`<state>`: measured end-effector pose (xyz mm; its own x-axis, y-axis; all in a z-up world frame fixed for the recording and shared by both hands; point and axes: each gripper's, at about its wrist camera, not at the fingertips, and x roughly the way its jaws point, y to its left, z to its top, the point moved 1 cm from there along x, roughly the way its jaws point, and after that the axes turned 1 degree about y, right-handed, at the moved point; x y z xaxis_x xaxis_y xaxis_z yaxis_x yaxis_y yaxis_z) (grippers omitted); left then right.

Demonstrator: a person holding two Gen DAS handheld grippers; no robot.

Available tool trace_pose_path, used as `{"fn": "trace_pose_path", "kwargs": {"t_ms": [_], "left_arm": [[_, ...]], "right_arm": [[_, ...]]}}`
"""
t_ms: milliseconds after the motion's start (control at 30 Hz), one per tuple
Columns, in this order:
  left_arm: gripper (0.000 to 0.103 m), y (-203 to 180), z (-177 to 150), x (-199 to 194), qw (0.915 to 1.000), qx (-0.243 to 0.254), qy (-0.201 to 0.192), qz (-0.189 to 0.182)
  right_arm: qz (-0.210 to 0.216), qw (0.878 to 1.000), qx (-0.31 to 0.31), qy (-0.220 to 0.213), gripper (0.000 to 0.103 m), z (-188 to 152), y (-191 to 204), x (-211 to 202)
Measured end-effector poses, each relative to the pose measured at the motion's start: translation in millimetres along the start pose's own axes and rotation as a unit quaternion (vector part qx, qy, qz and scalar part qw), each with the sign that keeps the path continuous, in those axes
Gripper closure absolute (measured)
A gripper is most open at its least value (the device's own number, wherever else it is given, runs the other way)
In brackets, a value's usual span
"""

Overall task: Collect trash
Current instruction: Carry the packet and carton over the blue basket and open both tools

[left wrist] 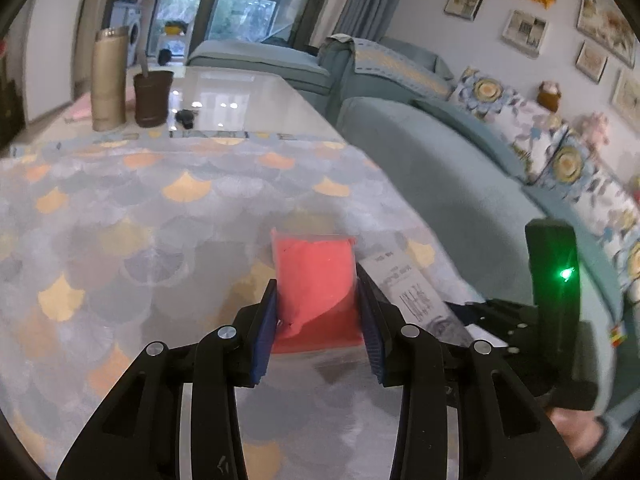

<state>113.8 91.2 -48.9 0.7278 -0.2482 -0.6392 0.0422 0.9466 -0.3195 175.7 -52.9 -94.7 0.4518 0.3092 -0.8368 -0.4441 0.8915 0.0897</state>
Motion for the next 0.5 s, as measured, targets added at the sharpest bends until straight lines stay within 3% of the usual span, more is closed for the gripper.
{"fn": "trace_pose_path", "kwargs": {"t_ms": [167, 333, 500], "left_arm": [[0.066, -22, 14, -2, 0.9996, 0.015, -0.012, -0.020], [0.066, -76, 32, 5, 0.9966, 0.045, -0.028, -0.064], [0.066, -151, 34, 35, 0.9910, 0.088, -0.018, -0.099]], "right_arm": [[-0.008, 0.996, 0.034, -0.085, 0.046, 4, -26, -53], [-0.049, 0.984, 0.073, -0.157, 0.046, 2, -75, -114], [-0.095, 0.972, 0.117, -0.183, 0.046, -15, -134, -144]]}}
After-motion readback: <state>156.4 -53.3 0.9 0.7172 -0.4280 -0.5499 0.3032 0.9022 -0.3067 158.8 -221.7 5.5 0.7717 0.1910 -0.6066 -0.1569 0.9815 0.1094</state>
